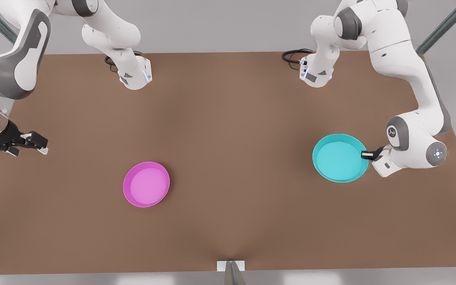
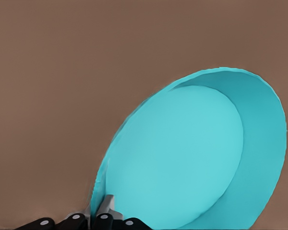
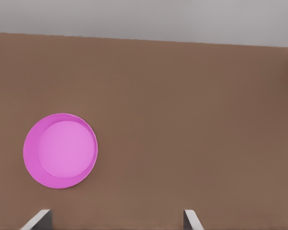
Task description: Flip the blue plate over with the left arm, and stack the pink plate on top of the blue plate with the right arm
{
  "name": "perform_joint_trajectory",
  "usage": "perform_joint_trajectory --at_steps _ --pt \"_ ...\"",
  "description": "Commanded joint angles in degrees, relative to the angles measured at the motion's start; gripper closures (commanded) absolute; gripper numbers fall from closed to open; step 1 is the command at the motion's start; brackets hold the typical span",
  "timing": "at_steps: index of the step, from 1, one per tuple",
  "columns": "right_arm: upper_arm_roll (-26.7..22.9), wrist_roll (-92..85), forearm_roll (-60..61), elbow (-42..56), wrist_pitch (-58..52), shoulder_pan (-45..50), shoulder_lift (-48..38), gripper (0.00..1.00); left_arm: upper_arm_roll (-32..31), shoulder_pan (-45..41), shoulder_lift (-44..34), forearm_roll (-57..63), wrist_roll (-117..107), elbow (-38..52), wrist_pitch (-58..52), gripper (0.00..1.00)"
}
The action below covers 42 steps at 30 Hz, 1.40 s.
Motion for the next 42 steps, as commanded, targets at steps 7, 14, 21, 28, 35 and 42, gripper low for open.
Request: perform_joint_trajectory --at_steps 7,14,21,28,35,42 --pt "0.1 -0.2 -0.2 0.2 -2.9 0.2 -0.2 0.0 0.0 -11.7 -0.6 4.2 -14.2 1.2 -1.2 0.79" --pt "0.1 -0.2 -0.2 0.1 -2.8 0.6 0.0 0.0 -0.1 -22.0 -0.6 12.5 -22.6 1.3 -1.4 0.79" --pt "0.1 -0.2 -0.2 0.1 -2.7 0.6 0.1 0.0 -0.3 -33.4 0.2 19.3 -34.4 2.2 -0.7 0.79" --pt "0.1 -0.1 -0.2 0.1 -2.8 0.7 0.2 0.0 -0.5 -42.5 3.8 25.9 -40.8 3.3 -0.8 0.79" --pt "0.1 0.0 -0.2 0.1 -3.0 0.5 0.0 0.0 -0.5 -50.3 8.1 39.2 -49.5 3.0 -1.5 0.79" --pt "0.0 -0.2 -2.5 0.2 -3.9 -0.1 -0.2 0.0 -1.4 -54.8 11.8 53.5 -59.2 2.6 -0.5 0.79"
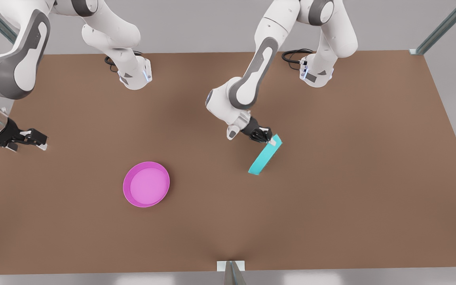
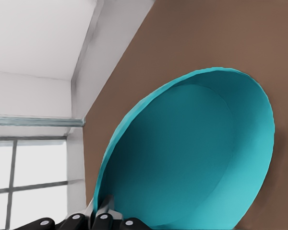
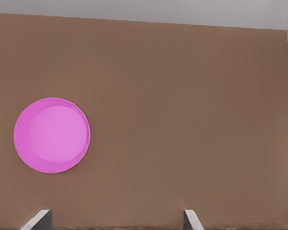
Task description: Flip the blue plate over with the left arm, and stack the pink plate on top of the blue plate with the right arm
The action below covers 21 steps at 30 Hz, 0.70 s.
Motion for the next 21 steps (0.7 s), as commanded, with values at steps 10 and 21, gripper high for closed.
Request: perform_joint_trajectory --at_steps 10,21 --pt "0.2 -0.3 -0.1 1.7 -5.4 0.3 0.2 0.0 -0.7 -2.3 4.0 18.3 -9.7 -0.1 -8.2 0.79" --pt "0.4 -0.2 -0.1 2.4 -4.2 0.8 1.2 0.0 -3.7 -3.1 14.4 22.2 -17.1 4.5 -5.8 0.79"
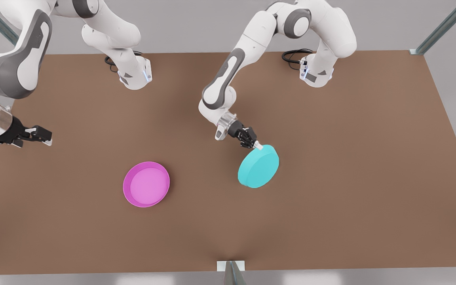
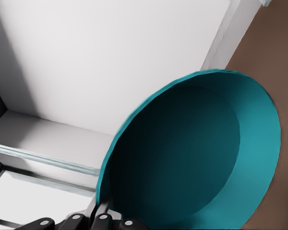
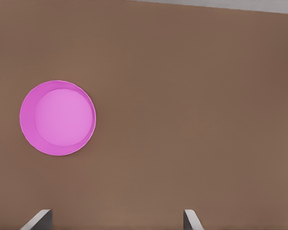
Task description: Flip the blue plate over with the left arm, and stack the pink plate on top of the blue plate with the right arm
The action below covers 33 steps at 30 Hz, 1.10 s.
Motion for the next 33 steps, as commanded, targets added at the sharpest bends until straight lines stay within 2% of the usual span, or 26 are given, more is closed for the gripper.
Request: perform_joint_trajectory --at_steps 1,16,18,25,26,28,30,31,33 --pt "0.0 0.0 0.0 0.0 -0.1 -0.1 0.0 0.0 -0.3 0.1 0.3 -0.4 -0.1 0.3 0.0 0.79" --pt "-0.4 -0.3 0.0 0.1 0.4 -2.1 0.3 0.0 -2.2 0.0 2.3 1.9 -2.7 0.3 -1.3 0.79" --pt "-0.4 -0.3 0.0 0.2 0.4 -1.9 0.3 0.0 -2.3 0.0 2.3 1.8 -2.7 0.3 -1.5 0.0" --pt "-0.3 -0.3 0.0 0.1 0.8 -1.8 0.3 0.0 -4.2 0.0 2.7 -0.4 -3.2 2.6 -3.3 0.0" --pt "-0.3 -0.3 0.0 0.1 1.2 -1.6 1.4 0.0 -5.4 0.0 2.7 -4.7 -2.6 6.4 -5.1 0.0" --pt "-0.1 -0.3 0.1 0.0 1.0 -1.5 2.4 0.0 -4.9 1.2 2.4 -21.4 -1.4 17.2 -5.4 0.0" --pt "-0.3 -0.3 1.0 -0.7 -3.5 -2.8 2.8 0.0 -4.5 8.0 1.0 -40.0 -1.4 27.3 -7.1 0.0" --pt "-0.3 -2.4 4.0 -1.9 -3.2 -3.7 4.3 0.0 -4.5 12.3 -1.6 -49.7 -1.4 29.4 -7.2 0.0" --pt "-0.3 -8.8 6.3 -7.9 2.0 -6.6 5.2 0.0 -4.5 20.8 -8.5 -62.0 3.6 29.0 -7.2 0.0"
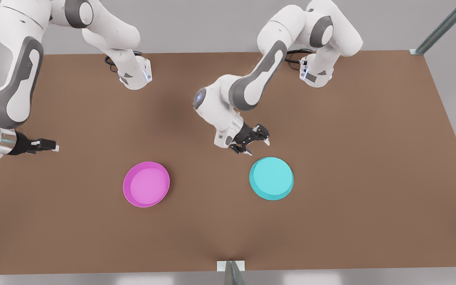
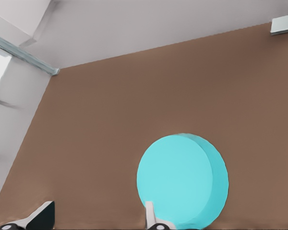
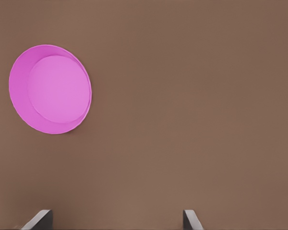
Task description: Flip the blue plate over with the left arm, and stack the pink plate on top of the blue plate with the right arm
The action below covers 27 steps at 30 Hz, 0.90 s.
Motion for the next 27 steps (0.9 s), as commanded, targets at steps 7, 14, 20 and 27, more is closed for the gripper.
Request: perform_joint_trajectory --at_steps 7,14,20,27 --pt "0.3 -18.9 14.5 -19.8 21.1 -3.3 4.2 0.0 0.3 26.8 -9.2 -27.1 40.0 -0.1 -10.0 0.0" --pt "2.9 -20.5 24.1 -21.5 37.5 5.8 11.8 0.0 -25.9 53.0 -24.4 -12.6 47.0 -6.1 -10.9 0.0" --pt "3.1 -20.1 26.9 -24.8 42.2 10.3 13.7 0.0 -29.9 55.2 -23.8 -9.3 45.4 -6.0 -11.3 0.0" --pt "3.1 -20.0 35.7 -23.1 43.8 10.1 18.0 0.04 -29.8 55.1 -23.3 -7.5 45.0 -6.0 -10.9 0.0"
